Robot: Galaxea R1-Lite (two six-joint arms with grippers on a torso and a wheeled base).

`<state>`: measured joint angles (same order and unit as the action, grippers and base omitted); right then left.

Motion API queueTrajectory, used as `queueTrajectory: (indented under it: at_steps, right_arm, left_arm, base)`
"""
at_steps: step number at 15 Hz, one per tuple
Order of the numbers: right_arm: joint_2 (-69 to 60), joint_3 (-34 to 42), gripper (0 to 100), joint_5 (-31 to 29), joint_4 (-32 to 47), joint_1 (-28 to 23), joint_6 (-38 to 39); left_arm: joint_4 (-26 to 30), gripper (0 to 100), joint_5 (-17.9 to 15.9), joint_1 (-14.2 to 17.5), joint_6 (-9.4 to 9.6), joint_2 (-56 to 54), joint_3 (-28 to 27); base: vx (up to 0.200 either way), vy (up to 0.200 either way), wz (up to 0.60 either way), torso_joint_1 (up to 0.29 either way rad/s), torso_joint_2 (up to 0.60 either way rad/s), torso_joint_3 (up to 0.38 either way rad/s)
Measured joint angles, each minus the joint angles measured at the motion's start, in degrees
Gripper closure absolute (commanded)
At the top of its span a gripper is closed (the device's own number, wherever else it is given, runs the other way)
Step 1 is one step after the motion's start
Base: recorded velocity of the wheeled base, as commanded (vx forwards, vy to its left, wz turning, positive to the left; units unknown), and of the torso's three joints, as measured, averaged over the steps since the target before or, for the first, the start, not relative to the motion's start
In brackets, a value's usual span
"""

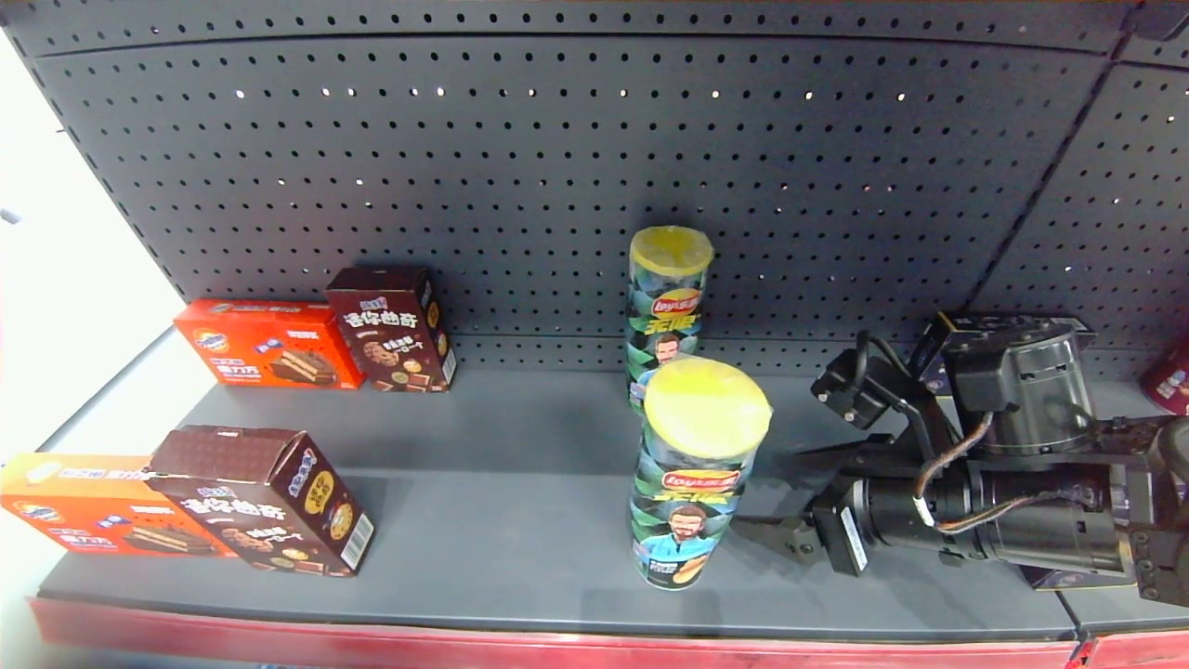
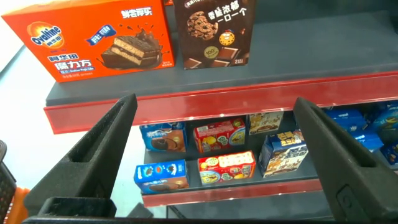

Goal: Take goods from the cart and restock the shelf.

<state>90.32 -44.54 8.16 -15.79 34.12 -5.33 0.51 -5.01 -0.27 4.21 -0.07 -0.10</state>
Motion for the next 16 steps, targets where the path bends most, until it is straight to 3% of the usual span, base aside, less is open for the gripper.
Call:
queueTrajectory:
  at_steps: [9, 12, 16]
  right_arm:
    - [0.1, -0.8, 0, -0.3, -0.5, -0.5, 0.2]
    - [-4.3, -0.2, 0, -0.4, -1.1, -5.4, 0.5]
    - [-15.9, 2.0, 0, -0.5, -1.0, -17.6, 0.7]
  left_arm:
    - [0.0, 0, 0.0, 0.0, -0.09, 0.0, 0.0]
    - [0.0, 0, 0.0, 0.0, -0.09, 0.0, 0.0]
    - [0.0, 0, 0.0, 0.0, -0.07, 0.0, 0.0]
  base:
    - [0.0, 0.0, 0.0, 0.0, 0.0, 0.0]
    - [0.0, 0.0, 0.0, 0.0, 0.0, 0.0]
    - [0.0, 0.0, 0.0, 0.0, 0.0, 0.0]
